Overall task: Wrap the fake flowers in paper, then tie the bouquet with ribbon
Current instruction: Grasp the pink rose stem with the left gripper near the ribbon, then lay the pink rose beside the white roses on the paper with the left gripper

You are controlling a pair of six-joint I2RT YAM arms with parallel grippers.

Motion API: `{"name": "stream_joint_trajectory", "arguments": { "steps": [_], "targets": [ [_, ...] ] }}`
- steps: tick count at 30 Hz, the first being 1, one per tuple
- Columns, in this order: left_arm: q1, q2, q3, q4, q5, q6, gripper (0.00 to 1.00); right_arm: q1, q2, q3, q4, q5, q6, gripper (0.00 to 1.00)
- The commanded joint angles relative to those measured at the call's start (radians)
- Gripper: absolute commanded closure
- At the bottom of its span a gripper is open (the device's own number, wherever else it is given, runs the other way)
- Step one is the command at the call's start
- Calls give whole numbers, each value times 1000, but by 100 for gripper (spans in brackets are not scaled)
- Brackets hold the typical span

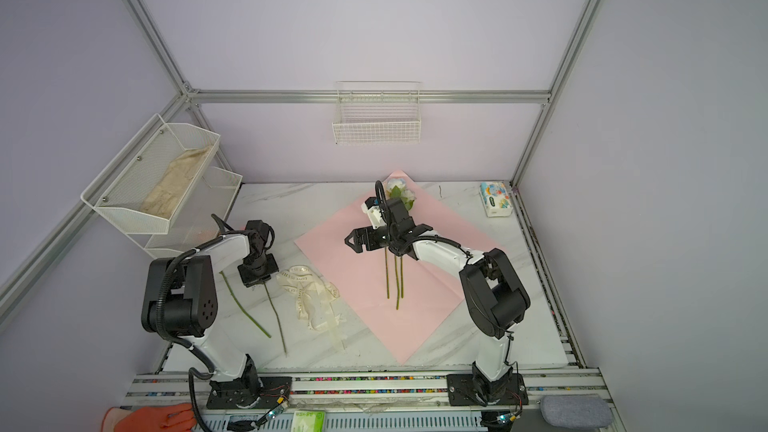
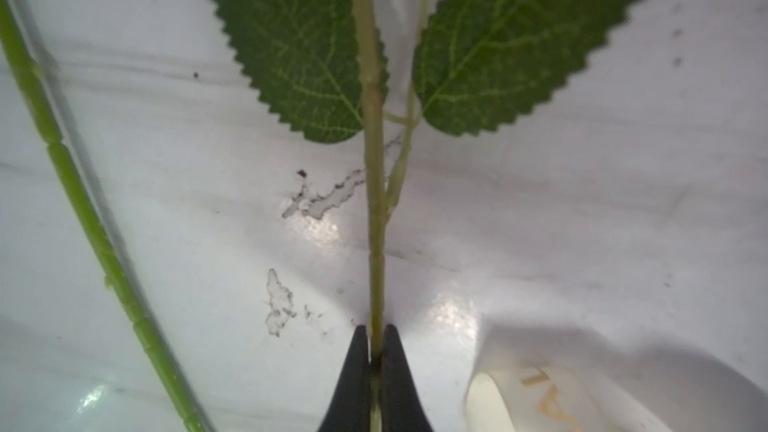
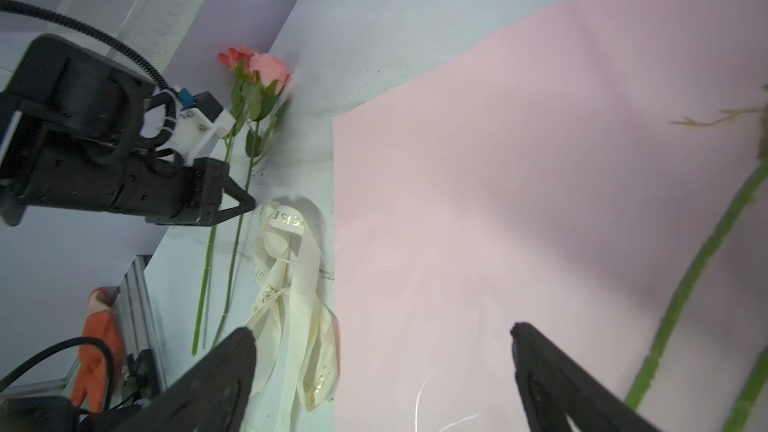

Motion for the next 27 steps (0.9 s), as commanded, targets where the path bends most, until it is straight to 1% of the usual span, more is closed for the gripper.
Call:
{"name": "stream_joint_trajectory", "arguments": {
  "steps": [1, 4, 6, 8, 11, 12, 15, 17, 21, 24, 27],
  "targets": [
    [-1, -116, 155, -26, 152, 62, 99, -34, -78, -26, -14, 162, 12, 3],
    [-25, -178, 214, -35, 220, 41, 98, -113, -141, -67, -13, 242, 55, 3],
    [-61, -196, 255, -20, 248, 12, 98, -191, -182, -104, -4, 242, 85, 3],
    [-127, -178, 307, 10, 279, 18, 97, -266, -214, -141, 11, 222, 105, 2],
    [-237, -68, 424, 55, 340, 27, 96, -338, -237, -166, 1, 195, 114, 3],
    [-273, -11, 475, 69, 363, 25, 96, -354, -242, -169, -4, 189, 119, 3],
    [-367, 172, 672, 75, 404, 46, 95, -380, -256, -189, -6, 167, 124, 3],
    [-413, 293, 805, 75, 431, 56, 95, -384, -271, -204, -6, 155, 126, 3],
    [-465, 501, 1040, 64, 480, 53, 94, -388, -286, -231, -5, 128, 130, 3],
    [-477, 609, 1140, 62, 508, 26, 94, -388, -291, -253, 0, 120, 134, 3],
    [-479, 681, 1183, 67, 556, -6, 94, -389, -287, -260, 3, 111, 136, 2]
  ]
}}
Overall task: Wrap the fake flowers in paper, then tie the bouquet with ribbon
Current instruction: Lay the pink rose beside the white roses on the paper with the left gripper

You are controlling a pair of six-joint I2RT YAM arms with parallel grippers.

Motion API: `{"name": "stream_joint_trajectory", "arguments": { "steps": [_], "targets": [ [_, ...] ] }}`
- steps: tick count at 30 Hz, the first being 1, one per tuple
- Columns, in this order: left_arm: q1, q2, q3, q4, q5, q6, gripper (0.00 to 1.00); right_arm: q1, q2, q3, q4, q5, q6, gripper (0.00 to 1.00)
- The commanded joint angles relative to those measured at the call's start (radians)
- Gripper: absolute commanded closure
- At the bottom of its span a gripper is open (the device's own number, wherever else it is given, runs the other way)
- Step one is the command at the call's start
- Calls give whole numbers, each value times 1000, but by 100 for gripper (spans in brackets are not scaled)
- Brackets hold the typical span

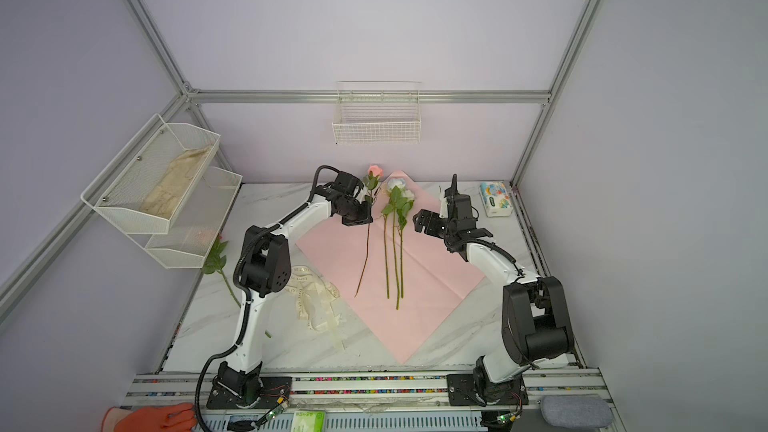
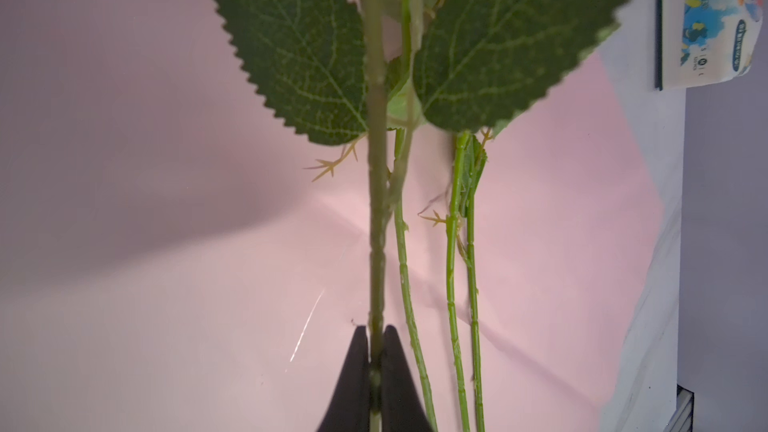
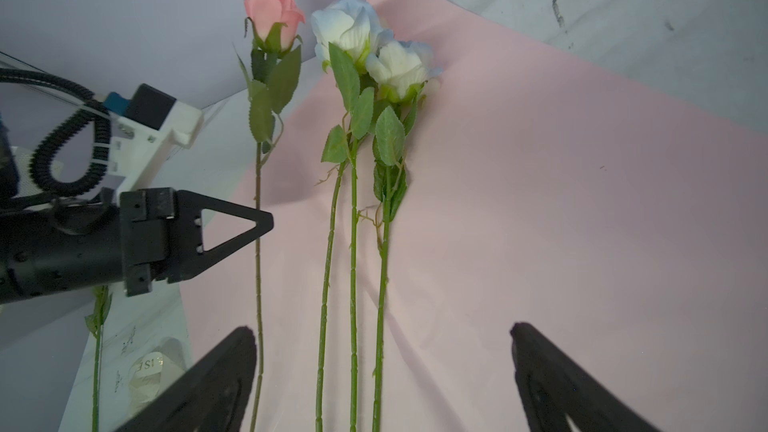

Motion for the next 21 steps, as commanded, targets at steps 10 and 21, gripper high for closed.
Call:
{"name": "stream_joint_trajectory", "arguments": {
  "steps": [10, 21],
  "targets": [
    [3, 84, 120, 22, 129, -98, 89, -2, 30, 15, 18, -48, 7, 3],
    [-2, 36, 34, 28, 157, -94, 76, -3, 44, 15, 27, -71, 11, 3]
  ]
}}
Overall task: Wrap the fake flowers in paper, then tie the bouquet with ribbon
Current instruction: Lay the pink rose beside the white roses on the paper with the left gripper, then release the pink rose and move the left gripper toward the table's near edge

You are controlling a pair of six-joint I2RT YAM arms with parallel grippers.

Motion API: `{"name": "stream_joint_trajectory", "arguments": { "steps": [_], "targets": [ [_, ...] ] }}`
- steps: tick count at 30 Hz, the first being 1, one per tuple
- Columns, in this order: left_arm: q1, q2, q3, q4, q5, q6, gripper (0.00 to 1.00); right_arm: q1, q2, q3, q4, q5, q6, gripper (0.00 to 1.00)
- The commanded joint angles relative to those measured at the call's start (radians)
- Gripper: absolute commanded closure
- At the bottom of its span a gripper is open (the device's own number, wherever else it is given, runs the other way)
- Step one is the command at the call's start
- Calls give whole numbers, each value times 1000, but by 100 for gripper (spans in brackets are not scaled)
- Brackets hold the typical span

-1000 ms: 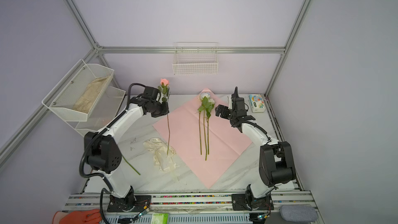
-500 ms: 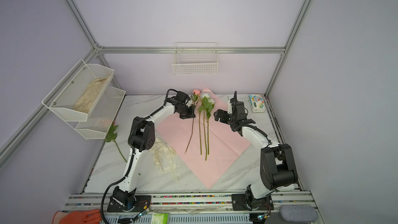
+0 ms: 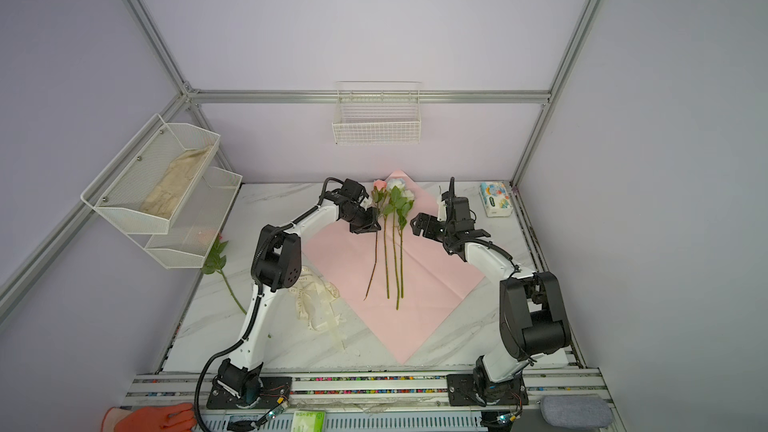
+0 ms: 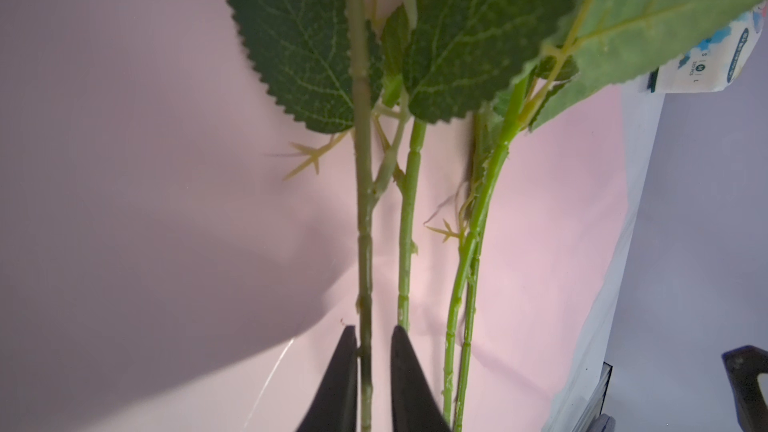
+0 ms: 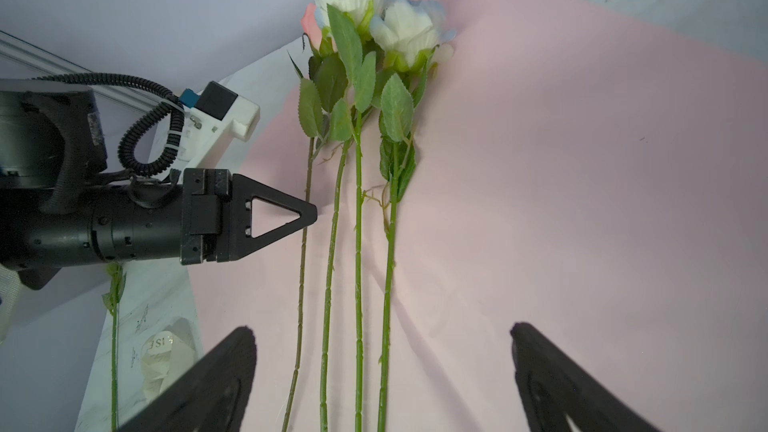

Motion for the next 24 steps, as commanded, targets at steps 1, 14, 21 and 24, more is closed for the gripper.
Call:
{"name": "stream_joint_trajectory", "arguments": {
  "steps": [1, 14, 21, 24],
  "targets": [
    [-2, -64, -15, 22, 25, 8, 75, -3, 7, 23, 20, -18, 9, 3],
    [3, -282, -189, -5, -103, 86, 53, -2, -14, -1, 39, -39, 20, 3],
    [20, -520, -415, -27, -397, 116, 54, 8, -16, -6, 126, -183, 29, 3],
    [66, -660, -578, -63, -580, 68, 56, 49, -3, 24, 120, -205, -7, 2]
  ]
}}
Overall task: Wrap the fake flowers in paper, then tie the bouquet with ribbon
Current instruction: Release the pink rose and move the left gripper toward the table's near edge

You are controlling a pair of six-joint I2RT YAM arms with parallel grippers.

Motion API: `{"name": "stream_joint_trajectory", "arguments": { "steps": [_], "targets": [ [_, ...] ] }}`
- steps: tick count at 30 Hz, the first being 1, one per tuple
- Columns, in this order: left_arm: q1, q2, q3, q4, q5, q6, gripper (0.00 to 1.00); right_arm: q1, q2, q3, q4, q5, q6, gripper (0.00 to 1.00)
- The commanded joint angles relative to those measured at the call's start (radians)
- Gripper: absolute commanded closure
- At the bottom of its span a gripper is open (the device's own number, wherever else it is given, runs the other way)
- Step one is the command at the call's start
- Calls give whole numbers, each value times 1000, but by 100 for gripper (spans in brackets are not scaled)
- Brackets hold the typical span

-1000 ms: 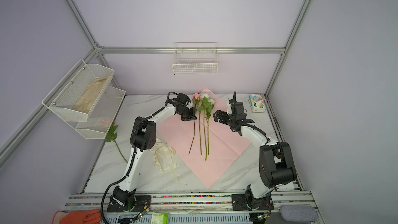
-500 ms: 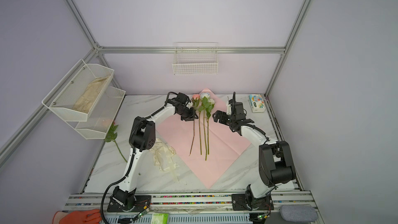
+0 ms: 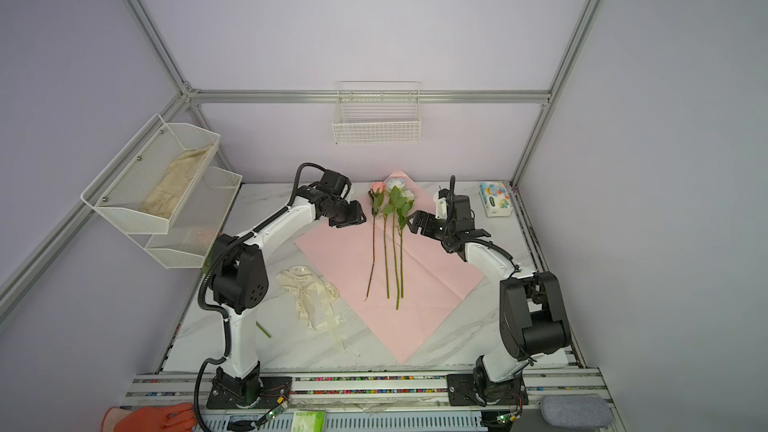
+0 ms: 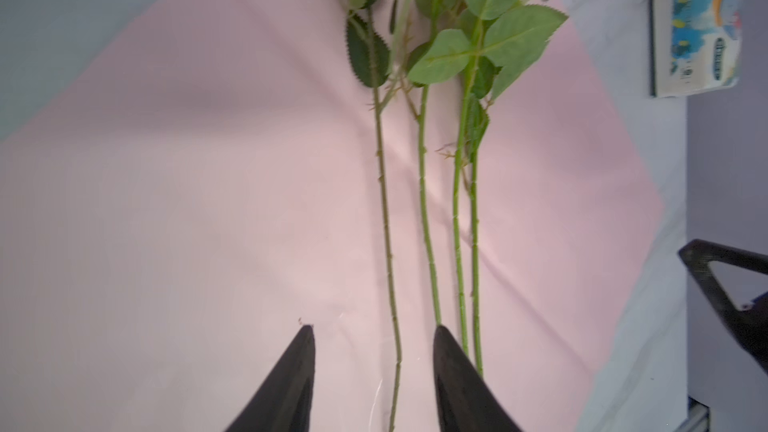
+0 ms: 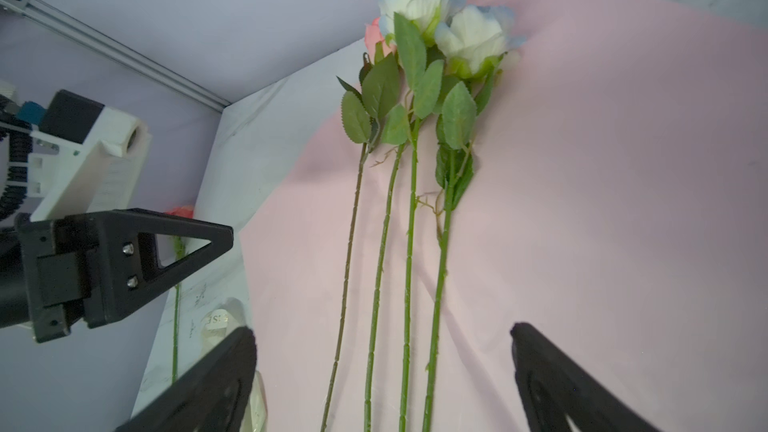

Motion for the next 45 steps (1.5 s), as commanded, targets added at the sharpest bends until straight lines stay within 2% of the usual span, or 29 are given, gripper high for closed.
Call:
{"name": "stream_joint_trajectory", "arguments": {
  "steps": [1, 3, 5, 8, 11, 15, 17, 20, 23, 29, 35, 45],
  "targets": [
    [68, -181, -188, -61, -307, -35, 56, 56, 5, 38, 28, -63, -38, 3],
    [120, -275, -305, -107, -437, -94, 53, 108, 21, 67, 14, -50, -71, 3],
    [177, -348, -415, -119, -498, -118, 47, 148, 40, 86, 17, -40, -80, 3],
    [249, -422, -538, -155, -587, -171, 45, 192, 74, 110, 31, -34, -75, 3],
    [278, -478, -637, -185, -654, -286, 35, 213, 109, 141, 22, -39, -74, 3],
    [277, -526, -755, -208, -626, -448, 33, 227, 122, 162, 11, -29, -78, 3],
    [281, -543, -814, -255, -620, -564, 28, 230, 121, 166, 6, -23, -78, 3],
    [283, -599, -889, -320, -554, -678, 28, 232, 111, 162, 1, -7, -75, 3],
    [271, -663, -976, -314, -515, -742, 28, 232, 98, 142, 24, 4, -61, 3],
    [278, -748, -1085, -210, -472, -737, 31, 234, 101, 108, 62, -14, -34, 3],
    [306, -736, -1156, -89, -409, -742, 40, 235, 110, 111, 43, -22, -55, 3],
    [315, -679, -1196, -35, -355, -735, 60, 234, 145, 144, 17, -22, -72, 3]
  ]
}}
